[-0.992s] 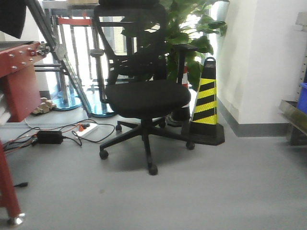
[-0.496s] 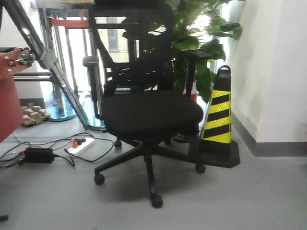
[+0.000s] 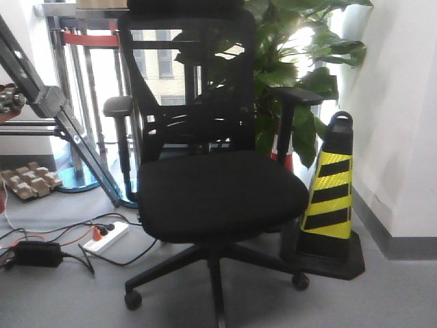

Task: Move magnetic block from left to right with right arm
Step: 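Turn the base past the chair toward the second table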

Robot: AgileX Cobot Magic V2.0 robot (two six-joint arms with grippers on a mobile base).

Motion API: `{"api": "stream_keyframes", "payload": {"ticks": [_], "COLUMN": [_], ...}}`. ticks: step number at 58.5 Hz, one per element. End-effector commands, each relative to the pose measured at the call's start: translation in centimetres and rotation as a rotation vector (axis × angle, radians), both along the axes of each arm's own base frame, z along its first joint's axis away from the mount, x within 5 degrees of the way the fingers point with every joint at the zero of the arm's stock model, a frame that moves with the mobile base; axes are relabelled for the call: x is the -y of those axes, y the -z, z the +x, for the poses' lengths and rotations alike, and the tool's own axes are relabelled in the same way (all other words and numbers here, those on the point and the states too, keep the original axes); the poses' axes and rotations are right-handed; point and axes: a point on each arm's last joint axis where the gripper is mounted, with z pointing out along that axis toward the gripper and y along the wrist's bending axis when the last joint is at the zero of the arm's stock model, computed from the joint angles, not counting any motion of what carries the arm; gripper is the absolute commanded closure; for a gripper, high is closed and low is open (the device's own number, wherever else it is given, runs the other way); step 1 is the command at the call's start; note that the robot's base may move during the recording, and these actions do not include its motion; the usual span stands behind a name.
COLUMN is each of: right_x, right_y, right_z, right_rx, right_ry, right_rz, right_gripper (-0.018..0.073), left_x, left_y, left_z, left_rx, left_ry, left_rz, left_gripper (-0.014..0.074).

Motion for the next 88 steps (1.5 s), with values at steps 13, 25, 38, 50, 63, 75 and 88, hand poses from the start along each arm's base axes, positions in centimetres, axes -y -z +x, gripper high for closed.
{"api": "stream_keyframes", "payload": {"ticks": [13, 25, 38, 50, 63, 75, 88], "right_x": [0.08, 0.08, 0.08, 0.08, 0.08, 0.08, 0.08], "right_y": [-1.72, -1.72, -1.72, -1.72, -1.72, -1.72, -1.72], "right_z": [0.07, 0.07, 0.07, 0.07, 0.07, 0.07, 0.07], "right_rx": [0.109, 0.109, 0.109, 0.109, 0.109, 0.109, 0.109], "right_ry": [0.01, 0.01, 0.01, 0.01, 0.01, 0.01, 0.01], "right_rz": [-0.007, -0.007, -0.007, -0.007, -0.007, -0.007, -0.007], "right_gripper": [0.0172, 0.0172, 0.0172, 0.0172, 0.0172, 0.0172, 0.0172], "left_x": [0.01, 0.01, 0.01, 0.01, 0.01, 0.01, 0.01], "left_y": [-0.44, -0.44, -0.44, -0.44, -0.44, -0.44, -0.44], "left_z": [-0.08, -0.08, -0.08, -0.08, -0.08, -0.08, -0.08], "left_rx": [0.079, 0.079, 0.079, 0.079, 0.079, 0.079, 0.079], "left_ry": [0.005, 0.005, 0.005, 0.005, 0.005, 0.005, 0.005], "left_rz": [-0.012, -0.012, -0.012, -0.012, -0.012, -0.012, -0.012], "left_gripper": [0.0713, 0.0713, 0.0713, 0.0713, 0.0713, 0.0713, 0.0713]}}
